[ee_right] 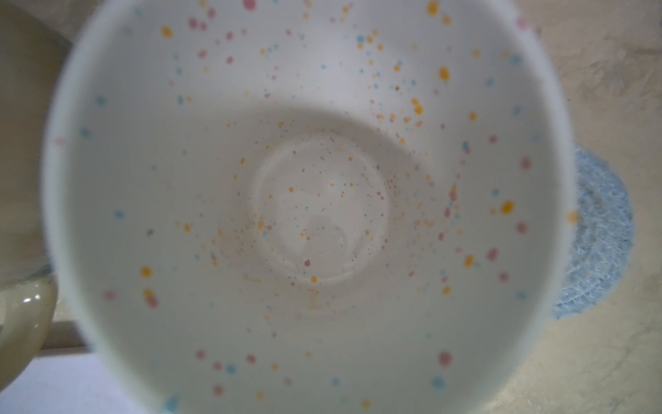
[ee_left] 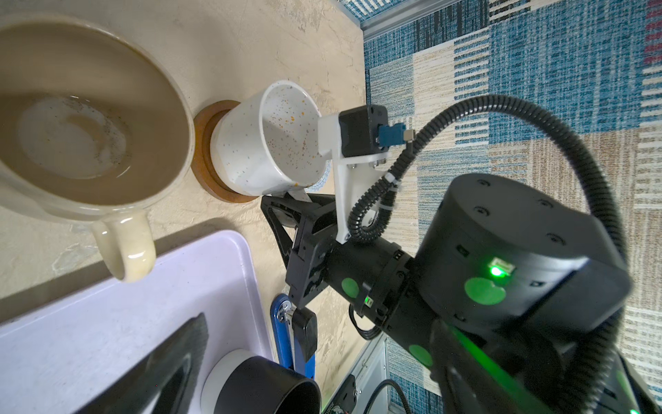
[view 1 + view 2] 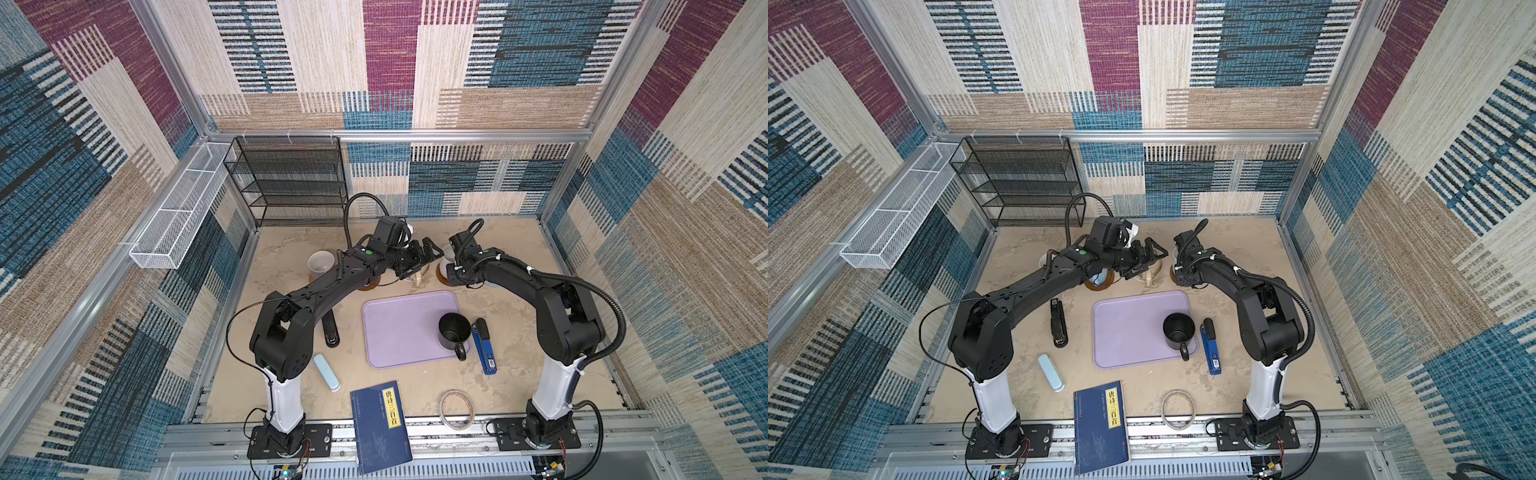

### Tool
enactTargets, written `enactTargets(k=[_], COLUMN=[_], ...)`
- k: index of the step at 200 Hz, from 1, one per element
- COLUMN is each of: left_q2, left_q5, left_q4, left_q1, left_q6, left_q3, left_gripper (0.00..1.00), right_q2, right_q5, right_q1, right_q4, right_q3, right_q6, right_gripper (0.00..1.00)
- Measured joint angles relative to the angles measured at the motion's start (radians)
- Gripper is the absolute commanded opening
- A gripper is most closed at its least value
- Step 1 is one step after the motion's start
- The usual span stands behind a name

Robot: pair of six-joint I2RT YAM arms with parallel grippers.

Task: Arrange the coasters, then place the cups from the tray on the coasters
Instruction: 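Lower the white speckled mug onto the brown coaster and open the right gripper, then withdraw the right gripper and move it over the black mug on the tray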

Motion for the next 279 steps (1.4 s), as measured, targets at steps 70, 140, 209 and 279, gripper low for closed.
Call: enactTargets(k=[70, 140, 209, 279], left_q2=[-0.011, -0.03, -0.042, -0.058], left_q5=[0.0, 0.0, 0.0, -0.001], left_q4=[0.003, 0.023, 0.024, 0.03], left_q1=[0.0, 0.0, 0.0, 0.0], left_q6=[0.0, 0.0, 0.0, 0.0], left_q3=[-0.013, -0.028, -0.04, -0.056], left_gripper=[1.0, 1.0, 1.0, 1.0], right_q2=[0.0, 0.0, -0.005, -0.006], right_q5=[0.0, -0.001, -0.004, -0.011], right_q1=[0.0, 0.0, 0.0, 0.0], right_q4=[0.0, 0.0, 0.0, 0.0], right_q3=[0.0, 0.0, 0.0, 0.0], right_q6=[0.006, 0.006, 0.006, 0.006], right_gripper=[0.16, 0.23, 0.31, 0.31])
